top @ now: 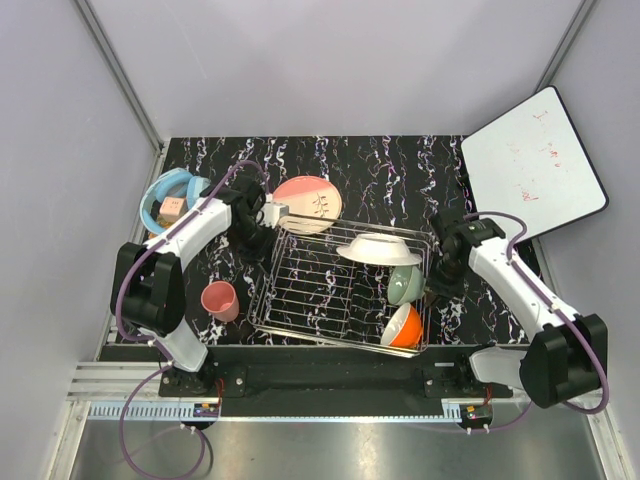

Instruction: Load the mixed dishes into the dish rack

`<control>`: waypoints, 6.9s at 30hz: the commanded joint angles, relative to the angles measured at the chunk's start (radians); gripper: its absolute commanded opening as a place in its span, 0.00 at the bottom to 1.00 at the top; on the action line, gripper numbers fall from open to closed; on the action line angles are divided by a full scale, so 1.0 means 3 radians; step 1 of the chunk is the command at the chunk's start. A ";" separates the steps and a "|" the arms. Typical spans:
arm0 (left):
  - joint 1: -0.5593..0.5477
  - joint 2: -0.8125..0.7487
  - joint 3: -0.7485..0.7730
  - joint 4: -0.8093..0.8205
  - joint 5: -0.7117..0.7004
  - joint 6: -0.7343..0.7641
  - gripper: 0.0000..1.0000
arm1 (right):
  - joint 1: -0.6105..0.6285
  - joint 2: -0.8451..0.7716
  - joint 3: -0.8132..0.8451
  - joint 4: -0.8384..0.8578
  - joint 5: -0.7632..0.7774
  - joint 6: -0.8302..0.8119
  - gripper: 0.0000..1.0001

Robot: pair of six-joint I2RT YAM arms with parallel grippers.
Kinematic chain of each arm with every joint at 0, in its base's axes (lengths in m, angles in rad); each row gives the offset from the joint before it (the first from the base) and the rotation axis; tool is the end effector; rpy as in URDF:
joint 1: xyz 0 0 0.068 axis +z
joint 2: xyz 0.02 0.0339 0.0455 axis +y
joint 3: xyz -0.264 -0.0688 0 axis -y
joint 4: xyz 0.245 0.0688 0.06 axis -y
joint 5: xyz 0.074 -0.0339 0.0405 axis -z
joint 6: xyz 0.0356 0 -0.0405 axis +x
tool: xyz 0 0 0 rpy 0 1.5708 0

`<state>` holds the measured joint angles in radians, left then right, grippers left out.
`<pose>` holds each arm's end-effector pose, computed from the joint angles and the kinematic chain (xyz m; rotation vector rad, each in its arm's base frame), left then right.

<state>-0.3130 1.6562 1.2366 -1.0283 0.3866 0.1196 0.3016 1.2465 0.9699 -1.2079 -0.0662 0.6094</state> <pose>0.2849 -0.1063 0.2254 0.6788 2.9210 -0.6020 0.1878 0.0609 0.2454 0.4692 3.0537 0.1506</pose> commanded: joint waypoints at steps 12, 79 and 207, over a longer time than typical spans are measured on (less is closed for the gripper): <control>0.0016 -0.0070 -0.0062 -0.0059 0.0168 0.0414 0.40 | -0.0253 0.0447 0.0398 0.0687 0.0072 0.0009 0.00; 0.0536 0.1852 0.3799 0.0026 -0.0042 -0.0291 0.87 | -0.0484 0.1049 0.2150 0.2722 -0.0464 -0.0043 0.99; 0.0225 0.2334 0.2873 0.1086 0.0884 -0.1115 0.66 | -0.0233 0.4343 0.4779 0.2303 -0.2490 -0.0538 0.00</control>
<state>-0.2684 2.4821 2.1311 -0.6575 0.5781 -0.2455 0.1875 2.6434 2.3154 -0.4576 -0.8288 0.5667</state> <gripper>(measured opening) 0.640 0.251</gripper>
